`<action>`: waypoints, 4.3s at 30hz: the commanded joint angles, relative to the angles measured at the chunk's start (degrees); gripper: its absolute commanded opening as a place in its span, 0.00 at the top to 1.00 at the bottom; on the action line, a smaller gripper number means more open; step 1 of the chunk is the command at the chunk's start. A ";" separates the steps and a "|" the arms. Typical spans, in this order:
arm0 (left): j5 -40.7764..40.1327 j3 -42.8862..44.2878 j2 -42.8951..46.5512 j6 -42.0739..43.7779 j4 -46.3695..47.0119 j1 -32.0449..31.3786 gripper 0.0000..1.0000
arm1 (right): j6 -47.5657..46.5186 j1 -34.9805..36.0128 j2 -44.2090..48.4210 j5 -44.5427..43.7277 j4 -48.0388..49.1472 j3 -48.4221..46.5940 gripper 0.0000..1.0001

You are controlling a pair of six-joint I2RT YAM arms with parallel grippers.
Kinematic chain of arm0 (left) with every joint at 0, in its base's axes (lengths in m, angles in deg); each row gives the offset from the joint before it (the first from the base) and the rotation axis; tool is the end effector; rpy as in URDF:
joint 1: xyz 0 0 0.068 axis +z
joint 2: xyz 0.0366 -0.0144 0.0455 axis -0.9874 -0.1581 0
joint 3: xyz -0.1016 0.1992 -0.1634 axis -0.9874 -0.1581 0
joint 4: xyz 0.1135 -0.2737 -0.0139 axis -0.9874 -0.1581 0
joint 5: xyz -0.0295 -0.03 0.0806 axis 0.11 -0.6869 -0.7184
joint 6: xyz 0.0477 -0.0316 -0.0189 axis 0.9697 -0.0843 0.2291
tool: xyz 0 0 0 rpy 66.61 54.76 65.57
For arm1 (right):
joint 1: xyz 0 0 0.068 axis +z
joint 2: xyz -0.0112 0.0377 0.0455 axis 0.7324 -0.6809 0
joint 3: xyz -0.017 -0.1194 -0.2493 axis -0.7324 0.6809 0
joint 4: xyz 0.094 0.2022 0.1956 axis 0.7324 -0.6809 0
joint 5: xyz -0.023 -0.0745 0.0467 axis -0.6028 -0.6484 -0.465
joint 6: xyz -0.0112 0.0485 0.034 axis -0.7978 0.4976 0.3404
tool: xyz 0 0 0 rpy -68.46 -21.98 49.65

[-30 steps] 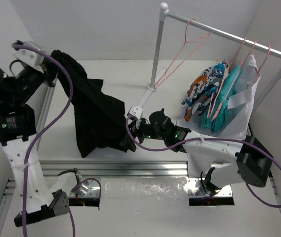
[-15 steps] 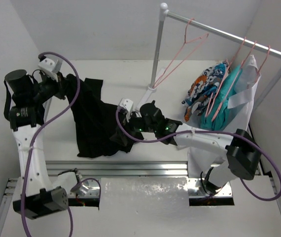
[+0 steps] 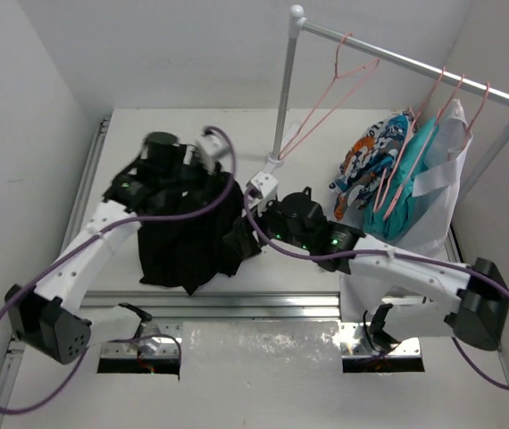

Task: Place the shirt on the hanger

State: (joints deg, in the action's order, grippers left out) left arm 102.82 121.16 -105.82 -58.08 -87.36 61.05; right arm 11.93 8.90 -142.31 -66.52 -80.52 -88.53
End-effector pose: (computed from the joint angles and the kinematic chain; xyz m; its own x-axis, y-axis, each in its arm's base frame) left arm 0.2752 -0.1246 0.3732 -0.2038 0.3418 -0.9174 0.8270 0.5617 0.0256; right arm 0.1911 0.2845 0.2819 -0.4120 -0.0547 -0.9095 -0.7457 0.5938 0.3020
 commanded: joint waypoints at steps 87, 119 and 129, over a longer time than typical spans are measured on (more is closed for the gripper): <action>1.87 -9.63 1.32 14.76 -7.52 -17.06 0.29 | 3.87 0.09 22.65 -19.85 2.20 15.19 0.01; 1.43 -11.47 3.78 2.81 4.43 27.15 0.29 | 13.79 -11.43 -37.90 12.23 -16.17 -28.14 0.02; 1.34 -10.24 4.57 2.90 2.76 28.73 0.30 | 1.78 -11.34 -40.11 13.55 -16.51 -37.78 1.00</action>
State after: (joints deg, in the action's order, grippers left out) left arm 104.05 109.49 -102.52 -54.91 -85.66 88.35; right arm 20.80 -2.38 -184.06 -53.32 -98.71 -118.52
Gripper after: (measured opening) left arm 0.704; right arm 0.010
